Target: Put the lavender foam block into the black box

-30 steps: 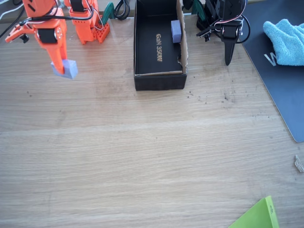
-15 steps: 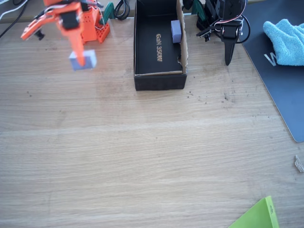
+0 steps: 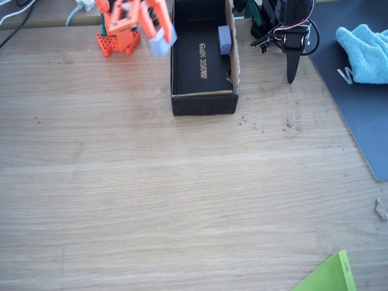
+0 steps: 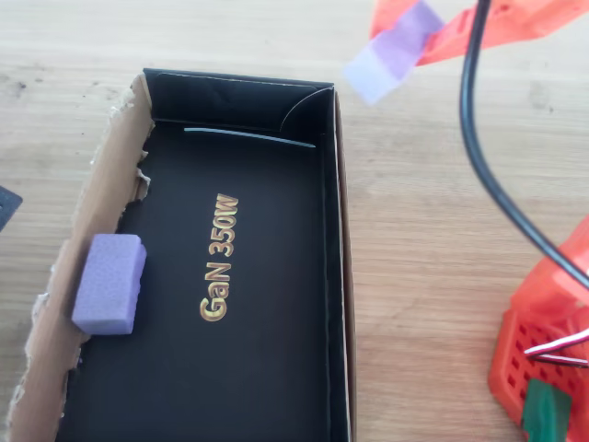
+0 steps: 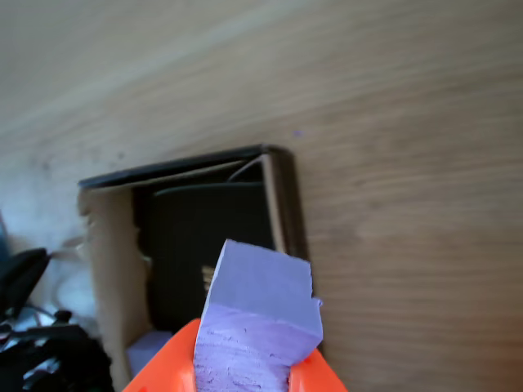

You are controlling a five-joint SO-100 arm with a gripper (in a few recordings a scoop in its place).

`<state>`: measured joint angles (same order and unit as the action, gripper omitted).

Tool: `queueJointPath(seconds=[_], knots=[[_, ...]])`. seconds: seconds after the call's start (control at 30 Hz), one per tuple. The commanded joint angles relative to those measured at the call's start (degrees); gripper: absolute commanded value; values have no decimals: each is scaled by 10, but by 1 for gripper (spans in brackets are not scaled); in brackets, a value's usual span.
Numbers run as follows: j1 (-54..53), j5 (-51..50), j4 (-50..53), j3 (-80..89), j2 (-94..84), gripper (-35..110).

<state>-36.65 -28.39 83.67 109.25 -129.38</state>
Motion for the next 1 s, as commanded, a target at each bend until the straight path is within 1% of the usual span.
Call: queueJointPath(seconds=[0.0,0.2,0.4,0.57,0.83,0.87,0.9,0.93,0.97], knots=[[51,30,-22,-6,4,0],[117,99,-48,-10,21,0],[179,104,-48,-26,33,0],[221,133,-52,-43,67,0],[227,171,-63,-43,72,0],[228,182,-67,-43,70,5],[231,194,-69,-43,69,14],[238,208,-69,-43,65,27],[243,217,-69,-41,61,33]])
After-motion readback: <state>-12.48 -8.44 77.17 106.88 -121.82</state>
